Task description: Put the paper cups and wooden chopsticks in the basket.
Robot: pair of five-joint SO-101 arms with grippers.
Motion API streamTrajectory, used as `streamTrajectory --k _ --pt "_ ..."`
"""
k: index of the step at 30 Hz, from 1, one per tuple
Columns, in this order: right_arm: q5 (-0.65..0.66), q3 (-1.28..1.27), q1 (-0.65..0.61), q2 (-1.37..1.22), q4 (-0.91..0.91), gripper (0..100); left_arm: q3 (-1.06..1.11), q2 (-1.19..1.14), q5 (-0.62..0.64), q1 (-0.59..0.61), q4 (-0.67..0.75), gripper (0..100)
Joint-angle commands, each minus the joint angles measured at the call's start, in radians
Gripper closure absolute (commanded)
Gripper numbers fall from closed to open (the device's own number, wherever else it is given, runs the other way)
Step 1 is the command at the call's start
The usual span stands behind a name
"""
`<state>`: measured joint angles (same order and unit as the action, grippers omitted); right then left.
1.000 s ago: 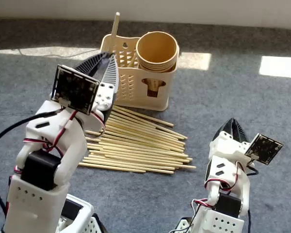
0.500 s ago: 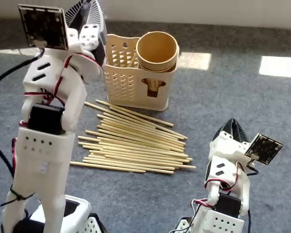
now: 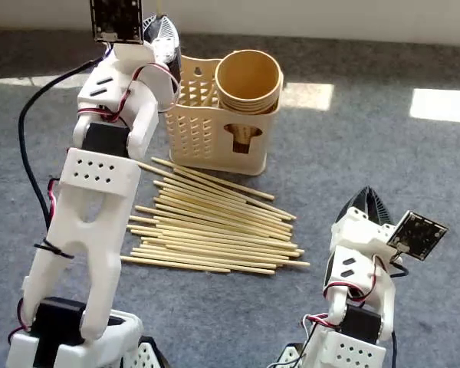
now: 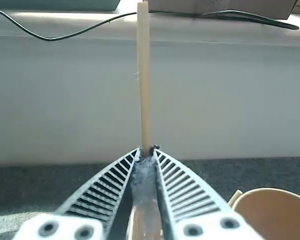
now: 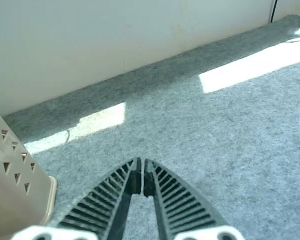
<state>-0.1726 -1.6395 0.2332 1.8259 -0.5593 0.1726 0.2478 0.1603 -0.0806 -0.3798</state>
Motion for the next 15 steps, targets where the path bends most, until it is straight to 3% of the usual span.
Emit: streamTrajectory --k 1,5,11,15 --pt "0.012 0.007 -0.008 0.005 0.035 96.8 -0.044 -0.007 0.011 0.007 0.014 99" --pt "0.012 0.007 -0.008 0.005 0.035 96.8 -0.047 -0.025 0.011 0.004 -0.028 98" --pt "0.012 0.007 -0.01 0.005 0.039 96.8 -0.05 -0.048 0.008 0.008 -0.178 88" --pt "0.023 0.005 -0.03 -0.004 0.093 96.8 -0.054 -0.041 0.006 0.005 -0.206 88"
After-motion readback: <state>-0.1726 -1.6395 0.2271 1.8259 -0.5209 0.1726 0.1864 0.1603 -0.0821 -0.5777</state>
